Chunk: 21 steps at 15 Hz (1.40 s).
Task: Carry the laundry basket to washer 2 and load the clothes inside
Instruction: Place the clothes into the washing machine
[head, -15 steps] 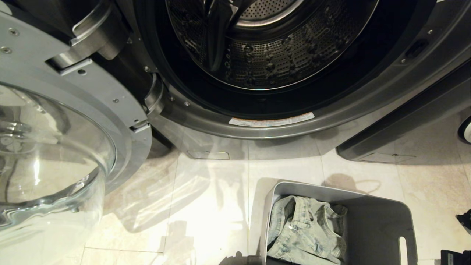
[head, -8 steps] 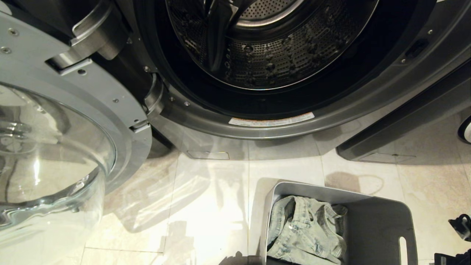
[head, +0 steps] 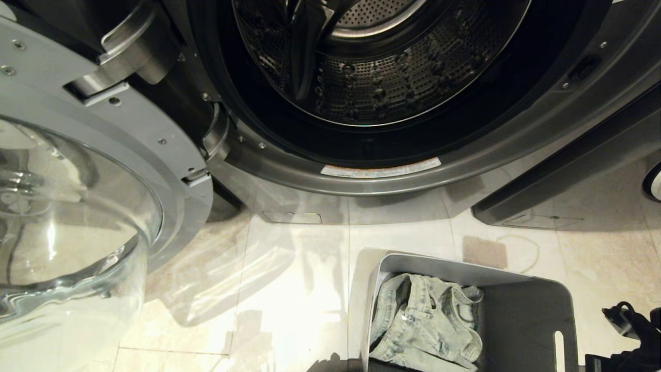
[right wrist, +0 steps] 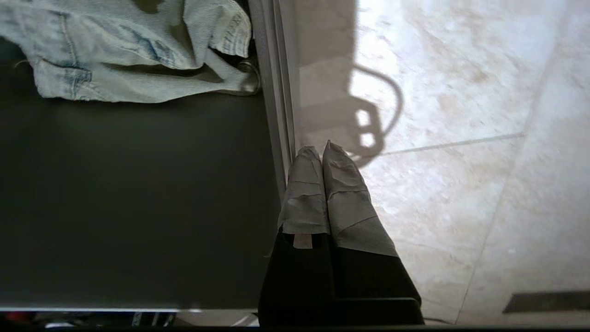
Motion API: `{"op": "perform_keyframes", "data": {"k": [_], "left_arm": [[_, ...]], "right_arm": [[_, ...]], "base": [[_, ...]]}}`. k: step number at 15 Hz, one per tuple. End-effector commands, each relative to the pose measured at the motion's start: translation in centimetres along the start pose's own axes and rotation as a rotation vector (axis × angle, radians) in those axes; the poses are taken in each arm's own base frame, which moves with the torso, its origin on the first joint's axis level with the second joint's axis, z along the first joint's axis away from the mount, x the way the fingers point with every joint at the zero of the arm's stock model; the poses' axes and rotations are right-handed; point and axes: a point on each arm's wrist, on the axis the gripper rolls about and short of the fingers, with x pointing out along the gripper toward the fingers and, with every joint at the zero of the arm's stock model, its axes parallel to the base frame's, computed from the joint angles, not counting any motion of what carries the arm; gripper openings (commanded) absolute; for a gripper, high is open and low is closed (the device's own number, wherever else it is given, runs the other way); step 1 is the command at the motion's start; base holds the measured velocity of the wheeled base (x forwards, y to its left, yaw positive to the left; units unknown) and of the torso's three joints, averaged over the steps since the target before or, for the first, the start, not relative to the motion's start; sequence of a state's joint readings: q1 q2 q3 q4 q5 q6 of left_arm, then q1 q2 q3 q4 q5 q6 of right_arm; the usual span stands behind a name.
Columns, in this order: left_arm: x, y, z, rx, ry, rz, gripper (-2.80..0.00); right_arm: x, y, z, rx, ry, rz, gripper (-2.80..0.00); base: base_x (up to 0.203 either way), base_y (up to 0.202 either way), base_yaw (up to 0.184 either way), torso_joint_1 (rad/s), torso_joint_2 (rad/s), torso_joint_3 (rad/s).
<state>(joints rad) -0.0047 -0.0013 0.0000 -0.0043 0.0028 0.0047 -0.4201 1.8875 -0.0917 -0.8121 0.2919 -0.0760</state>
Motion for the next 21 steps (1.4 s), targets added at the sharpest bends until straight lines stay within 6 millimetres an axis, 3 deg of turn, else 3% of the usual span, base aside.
{"op": "perform_keyframes", "data": {"k": [1, 16, 19, 21], "left_arm": [[0.0, 0.0, 0.0, 0.0, 0.001, 0.0, -2.8], [0.0, 0.0, 0.0, 0.0, 0.001, 0.0, -2.8], [0.0, 0.0, 0.0, 0.0, 0.001, 0.0, -2.8], [0.0, 0.0, 0.0, 0.0, 0.001, 0.0, -2.8]], "right_arm": [[1.0, 0.7, -0.2, -0.025, 0.034, 0.058, -2.8], [5.4, 8.0, 4.1, -0.007, -0.069, 0.347, -2.8], [5.4, 8.8, 4.6, 0.001, -0.09, 0.371, -2.8], [4.1, 8.9, 4.6, -0.005, -0.117, 0.368, -2.8]], "base": [[0.0, 0.0, 0.0, 0.0, 0.0, 0.0], [0.0, 0.0, 0.0, 0.0, 0.0, 0.0], [0.0, 0.0, 0.0, 0.0, 0.0, 0.0], [0.0, 0.0, 0.0, 0.0, 0.0, 0.0]]}}
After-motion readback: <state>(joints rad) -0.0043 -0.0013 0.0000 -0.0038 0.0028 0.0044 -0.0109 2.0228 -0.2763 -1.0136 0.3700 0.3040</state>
